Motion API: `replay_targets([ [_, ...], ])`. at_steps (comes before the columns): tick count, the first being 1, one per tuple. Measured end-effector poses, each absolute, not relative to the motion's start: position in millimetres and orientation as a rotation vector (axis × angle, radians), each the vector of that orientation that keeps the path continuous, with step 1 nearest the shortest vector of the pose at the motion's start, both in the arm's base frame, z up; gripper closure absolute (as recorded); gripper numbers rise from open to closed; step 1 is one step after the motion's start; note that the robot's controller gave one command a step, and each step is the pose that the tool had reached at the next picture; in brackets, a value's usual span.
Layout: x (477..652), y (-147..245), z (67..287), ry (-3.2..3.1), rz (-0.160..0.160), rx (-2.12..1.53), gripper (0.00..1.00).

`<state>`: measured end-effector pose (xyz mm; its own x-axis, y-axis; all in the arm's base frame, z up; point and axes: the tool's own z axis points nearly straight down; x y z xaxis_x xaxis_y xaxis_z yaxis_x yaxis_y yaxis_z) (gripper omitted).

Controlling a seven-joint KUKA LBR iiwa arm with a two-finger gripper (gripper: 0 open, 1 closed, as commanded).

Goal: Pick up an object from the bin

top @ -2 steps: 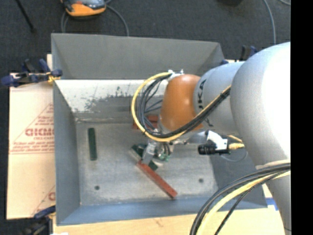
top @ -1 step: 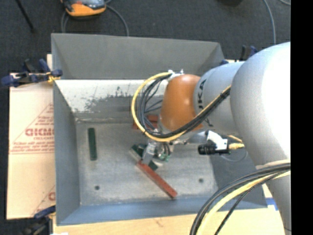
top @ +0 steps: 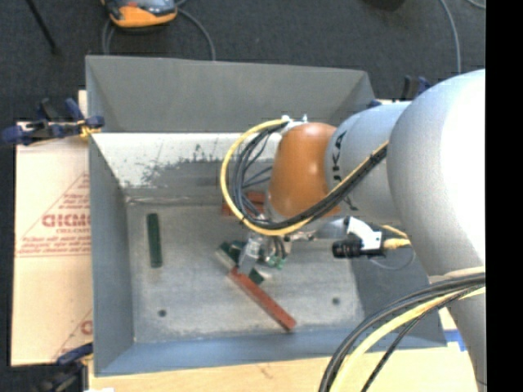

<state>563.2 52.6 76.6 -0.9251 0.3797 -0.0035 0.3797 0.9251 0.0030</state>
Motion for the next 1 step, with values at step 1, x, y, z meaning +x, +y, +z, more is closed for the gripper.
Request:
replay_targets([
  [1, 563.3, 52.5, 85.1, 3.080, 0.003, 0.607, 1.00],
])
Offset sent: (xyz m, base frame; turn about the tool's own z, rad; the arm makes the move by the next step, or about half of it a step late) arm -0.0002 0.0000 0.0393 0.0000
